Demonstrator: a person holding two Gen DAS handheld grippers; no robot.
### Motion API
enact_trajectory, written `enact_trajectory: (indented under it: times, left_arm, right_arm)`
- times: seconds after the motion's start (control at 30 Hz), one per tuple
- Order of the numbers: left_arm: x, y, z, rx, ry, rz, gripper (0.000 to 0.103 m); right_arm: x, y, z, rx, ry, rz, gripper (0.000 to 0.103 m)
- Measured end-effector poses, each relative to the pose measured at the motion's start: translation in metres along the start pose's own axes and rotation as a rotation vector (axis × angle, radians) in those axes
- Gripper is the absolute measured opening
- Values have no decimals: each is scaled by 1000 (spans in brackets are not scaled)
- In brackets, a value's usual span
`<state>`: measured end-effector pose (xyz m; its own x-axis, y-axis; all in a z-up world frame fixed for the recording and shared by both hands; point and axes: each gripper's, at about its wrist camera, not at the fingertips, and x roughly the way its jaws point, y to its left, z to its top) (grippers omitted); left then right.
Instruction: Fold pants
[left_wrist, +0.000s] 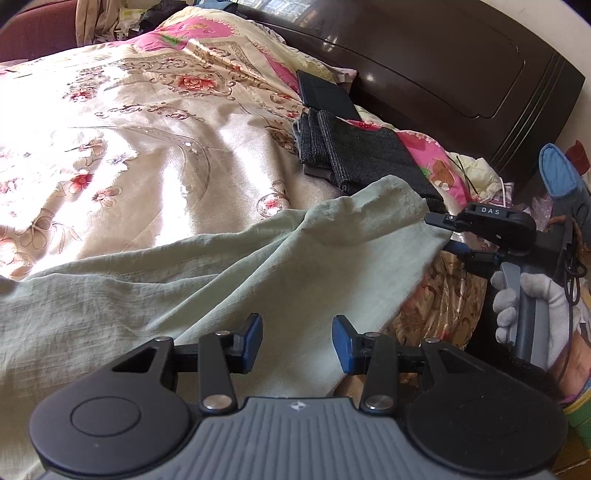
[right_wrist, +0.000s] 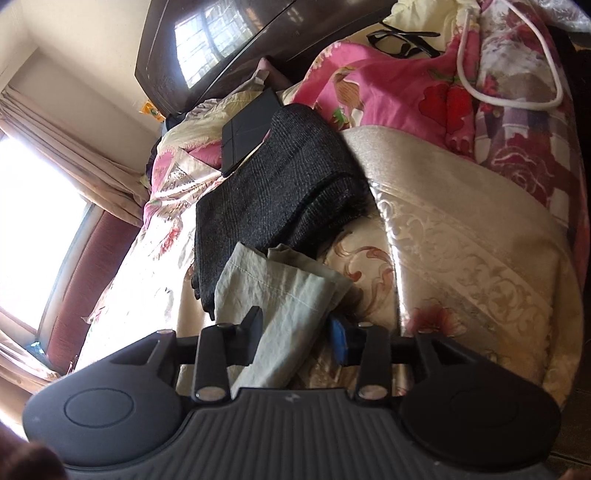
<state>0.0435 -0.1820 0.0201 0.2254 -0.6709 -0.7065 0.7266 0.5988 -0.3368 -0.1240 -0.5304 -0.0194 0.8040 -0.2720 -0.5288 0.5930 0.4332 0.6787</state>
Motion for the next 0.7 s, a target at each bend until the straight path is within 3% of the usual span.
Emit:
enact_trajectory:
  times: [0.13,0.27,0.33,0.4,0.43,0.5,0.57,0.63,0.7]
  left_arm:
    - [-1,3,-6,0,11,12,55]
    - [0,4,-7,3,15,19,55]
    - [-1,3,-6,15,11,32,55]
    - [-2,2,-6,30,0,54,55]
    - [-2,3,-6,35,3,62,55]
    - [-1,3,-5,48,11,73,55]
    - [-5,0,-2,83,-1,85,55]
    - [-12,-5,1,121,-41,110,55]
    - [-19,-9,2,147,-79,120,60]
  right_arm:
    - [0,19,-2,-110,-10,-2,40]
    - [21,6,-1,-31,35,6,34]
    - [29,5,-2,-18,48,10,38]
    - [26,9,-5,-39,40,28,23]
    - [25,7,-6,-10,59,36,5]
    - [17,-4,-4,132,83,124,5]
    - [1,2,5,201,54,202,4]
    - [-23,27,20,176,5,316,4]
    - [-52,60,28,39,-82,391,4]
